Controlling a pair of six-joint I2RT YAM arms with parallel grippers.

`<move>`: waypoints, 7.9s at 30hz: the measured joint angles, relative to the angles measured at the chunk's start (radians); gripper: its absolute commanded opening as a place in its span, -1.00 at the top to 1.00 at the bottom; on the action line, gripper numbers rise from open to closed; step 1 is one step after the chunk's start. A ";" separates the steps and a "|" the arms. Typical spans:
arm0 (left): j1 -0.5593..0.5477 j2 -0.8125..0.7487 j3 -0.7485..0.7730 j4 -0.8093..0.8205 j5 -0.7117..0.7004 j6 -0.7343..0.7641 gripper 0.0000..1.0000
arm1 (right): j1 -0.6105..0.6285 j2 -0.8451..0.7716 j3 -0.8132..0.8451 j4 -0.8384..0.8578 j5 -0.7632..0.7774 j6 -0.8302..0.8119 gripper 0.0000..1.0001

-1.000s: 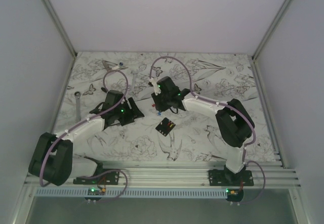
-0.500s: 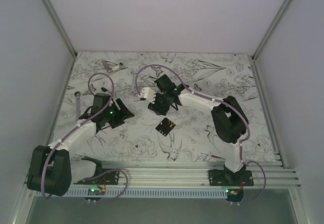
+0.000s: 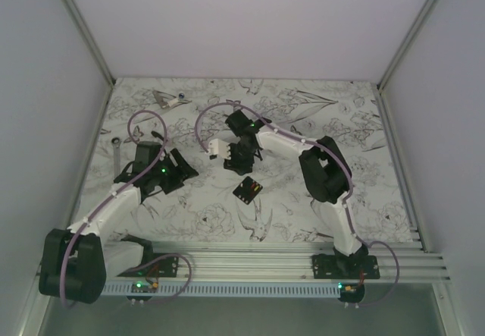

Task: Snap on the fuse box
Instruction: Pick up the fuse from the center of the board, then move the fuse box base at the center of the board, then install the fuse at the fuse box base.

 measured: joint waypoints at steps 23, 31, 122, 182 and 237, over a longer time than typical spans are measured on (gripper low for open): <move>0.000 0.009 0.000 -0.016 0.022 0.002 -0.46 | -0.001 0.079 0.125 -0.084 -0.008 -0.023 0.60; -0.002 0.031 0.000 -0.013 0.062 -0.007 -0.46 | -0.001 0.002 -0.005 -0.014 -0.031 0.027 0.67; -0.472 -0.343 0.048 0.448 0.162 0.066 1.00 | -0.118 -0.974 -0.968 1.442 -0.569 1.429 0.38; -0.681 0.041 -0.071 0.312 -0.119 0.035 -0.14 | -0.185 -1.209 -1.062 0.919 -0.027 1.168 1.00; -0.338 0.138 -0.075 0.399 -0.156 -0.104 -0.99 | -0.040 -0.521 -0.409 0.132 0.350 1.139 1.00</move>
